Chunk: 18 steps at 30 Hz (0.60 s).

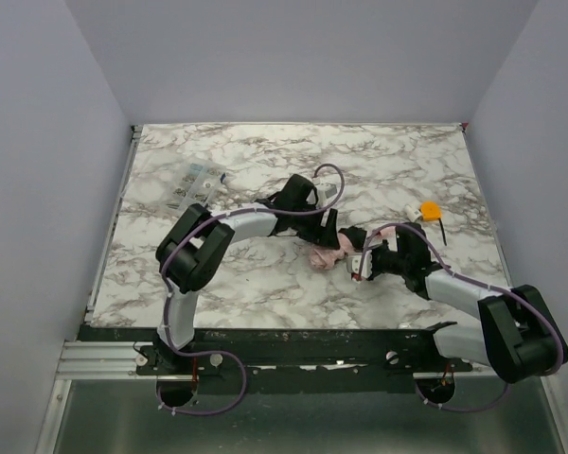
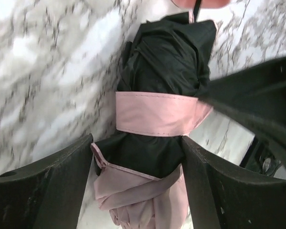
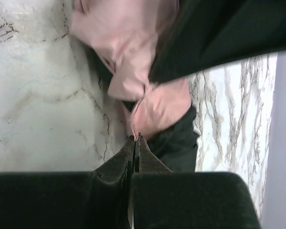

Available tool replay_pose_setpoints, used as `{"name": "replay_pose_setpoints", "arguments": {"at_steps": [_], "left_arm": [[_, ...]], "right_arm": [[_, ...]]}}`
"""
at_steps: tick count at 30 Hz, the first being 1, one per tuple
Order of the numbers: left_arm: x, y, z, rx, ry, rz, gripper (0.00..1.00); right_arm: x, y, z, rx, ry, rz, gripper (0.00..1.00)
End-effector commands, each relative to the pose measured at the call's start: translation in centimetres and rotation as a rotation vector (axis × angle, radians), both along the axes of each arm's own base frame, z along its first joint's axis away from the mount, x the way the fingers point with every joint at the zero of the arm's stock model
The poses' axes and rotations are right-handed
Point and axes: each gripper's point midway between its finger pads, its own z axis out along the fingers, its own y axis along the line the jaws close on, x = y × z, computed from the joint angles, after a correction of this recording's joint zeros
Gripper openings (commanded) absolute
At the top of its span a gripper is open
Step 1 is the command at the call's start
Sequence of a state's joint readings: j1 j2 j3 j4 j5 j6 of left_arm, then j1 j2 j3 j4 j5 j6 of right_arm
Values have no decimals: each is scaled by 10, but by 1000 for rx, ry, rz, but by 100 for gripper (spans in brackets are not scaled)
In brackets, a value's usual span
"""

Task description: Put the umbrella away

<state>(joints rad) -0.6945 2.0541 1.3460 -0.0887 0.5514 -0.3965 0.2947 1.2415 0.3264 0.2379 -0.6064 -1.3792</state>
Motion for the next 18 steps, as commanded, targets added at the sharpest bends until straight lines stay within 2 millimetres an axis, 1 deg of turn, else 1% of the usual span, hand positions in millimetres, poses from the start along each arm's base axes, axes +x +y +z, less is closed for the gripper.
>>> {"name": "replay_pose_setpoints", "arguments": {"at_steps": [1, 2, 3, 4, 6, 8, 11, 13, 14, 15, 17, 18], "left_arm": [[-2, 28, 9, -8, -124, 57, 71], [-2, 30, 13, -23, -157, 61, 72], [-5, 33, 14, -34, -176, 58, 76], [-7, 33, 15, -50, -182, 48, 76], [-9, 29, 14, -51, -149, 16, 76], [-9, 25, 5, -32, -97, 3, 77], [-9, 19, -1, -46, -46, 2, 76], [-7, 19, -8, -21, -14, 9, 74], [-4, 19, -11, -11, -3, 23, 73], [-2, 21, -13, -11, 7, 31, 73], [-2, 26, -16, -10, 26, 47, 73], [-3, 27, -14, -21, 30, 45, 73]], "right_arm": [[2, -8, -7, -32, 47, -48, 0], [2, -7, -6, -31, 49, -45, 0], [2, -7, -6, -30, 54, -42, 0], [1, -7, -6, -29, 57, -40, 0], [1, -4, -5, -19, 59, -32, 0], [1, -1, -3, -5, 65, -23, 0], [-3, 2, -1, 1, 71, -5, 0], [-8, 4, -1, 1, 80, 12, 0], [-11, 4, 0, 7, 91, 18, 0], [-14, 6, 3, 19, 105, 23, 2], [-20, 9, 10, 37, 136, 39, 15], [-23, 10, 11, 39, 166, 43, 21]]}}
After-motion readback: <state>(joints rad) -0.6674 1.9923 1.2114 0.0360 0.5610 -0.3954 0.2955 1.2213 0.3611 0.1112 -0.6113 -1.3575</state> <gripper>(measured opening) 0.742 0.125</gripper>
